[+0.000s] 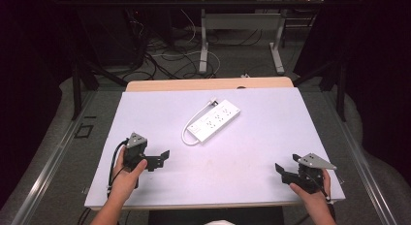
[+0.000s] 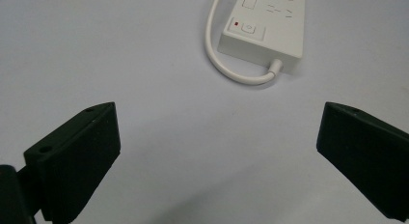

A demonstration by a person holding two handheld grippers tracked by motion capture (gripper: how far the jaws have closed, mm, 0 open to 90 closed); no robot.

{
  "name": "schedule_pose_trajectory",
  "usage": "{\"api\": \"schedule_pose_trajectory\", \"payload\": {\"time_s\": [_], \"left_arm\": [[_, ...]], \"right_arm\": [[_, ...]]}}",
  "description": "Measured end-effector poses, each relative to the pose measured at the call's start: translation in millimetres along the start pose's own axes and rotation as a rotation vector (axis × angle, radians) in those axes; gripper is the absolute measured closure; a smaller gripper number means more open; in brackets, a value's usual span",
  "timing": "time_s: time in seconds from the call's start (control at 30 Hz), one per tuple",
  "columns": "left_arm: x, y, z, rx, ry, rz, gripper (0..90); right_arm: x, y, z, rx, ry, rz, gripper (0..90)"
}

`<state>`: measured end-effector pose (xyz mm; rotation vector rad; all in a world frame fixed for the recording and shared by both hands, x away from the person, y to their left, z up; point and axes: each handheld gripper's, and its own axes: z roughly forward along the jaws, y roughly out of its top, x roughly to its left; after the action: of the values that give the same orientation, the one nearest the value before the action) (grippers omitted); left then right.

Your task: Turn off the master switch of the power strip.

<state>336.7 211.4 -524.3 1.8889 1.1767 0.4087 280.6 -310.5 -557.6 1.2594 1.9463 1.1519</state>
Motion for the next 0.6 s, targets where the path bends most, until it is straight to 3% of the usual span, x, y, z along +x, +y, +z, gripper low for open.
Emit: {"api": "schedule_pose_trajectory", "payload": {"time_s": [0.6], "left_arm": [[17.6, -21.1, 1.2, -0.028, 0.015, -0.071, 2.2]], "right_arm": [[-0.7, -0.5, 1.1, 0.006, 0.011, -0.008, 21.2]]}}
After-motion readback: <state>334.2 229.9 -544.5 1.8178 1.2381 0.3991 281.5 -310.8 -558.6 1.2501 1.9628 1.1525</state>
